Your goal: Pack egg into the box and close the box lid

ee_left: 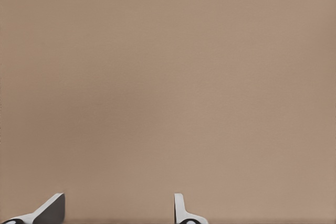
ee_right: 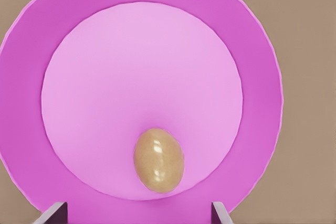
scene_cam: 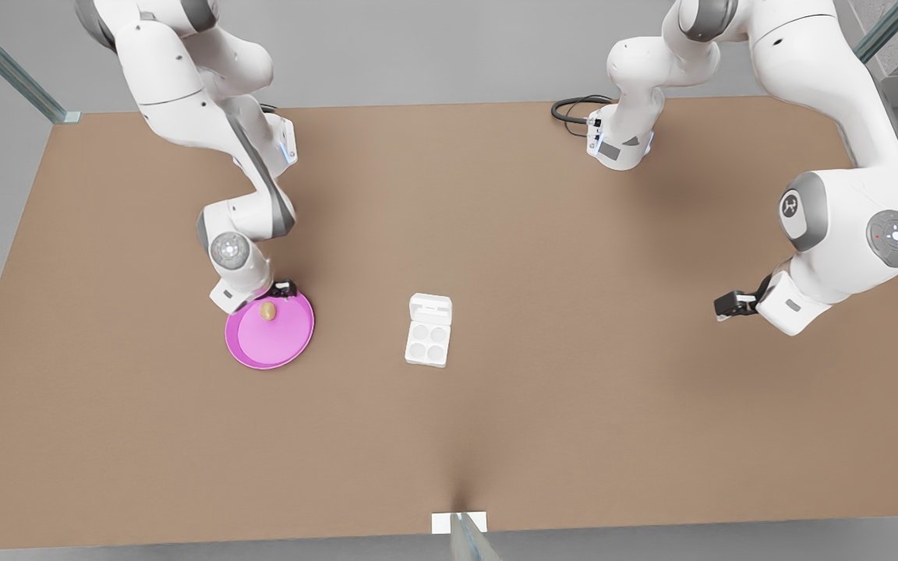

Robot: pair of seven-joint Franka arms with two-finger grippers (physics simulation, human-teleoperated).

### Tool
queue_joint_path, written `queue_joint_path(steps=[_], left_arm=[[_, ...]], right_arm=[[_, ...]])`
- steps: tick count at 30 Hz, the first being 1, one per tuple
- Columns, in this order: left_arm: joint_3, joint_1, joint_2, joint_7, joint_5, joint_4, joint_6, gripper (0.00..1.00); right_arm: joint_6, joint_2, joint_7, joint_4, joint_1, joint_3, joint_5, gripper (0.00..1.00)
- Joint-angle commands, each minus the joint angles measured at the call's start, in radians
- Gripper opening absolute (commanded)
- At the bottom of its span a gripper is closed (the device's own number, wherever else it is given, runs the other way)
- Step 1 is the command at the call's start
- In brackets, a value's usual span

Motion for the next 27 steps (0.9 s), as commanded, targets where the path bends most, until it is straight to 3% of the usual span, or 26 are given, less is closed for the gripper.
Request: queue_joint_path(steps=[1,16,18,27], left_arm=[[0.0,0.002,0.0,0.0,-0.001,0.0,0.0,1.0],[0.0,0.002,0.0,-0.002,0.003,0.0,-0.002,1.0],[0.0,-0.052,0.02,-0.087,0.102,0.0,-0.028,1.0],[0.002,0.0,0.015,-0.023,0.024,0.006,-0.038,1.0]], right_arm=[[0.0,0.002,0.0,-0.001,0.001,0.0,0.0,1.0],[0.002,0.098,0.023,0.084,-0.004,-0.023,-0.053,1.0],[0.003,0.12,0.021,0.096,0.007,-0.023,-0.051,1.0],[0.008,0.143,0.009,0.094,0.009,-0.023,-0.054,1.0]])
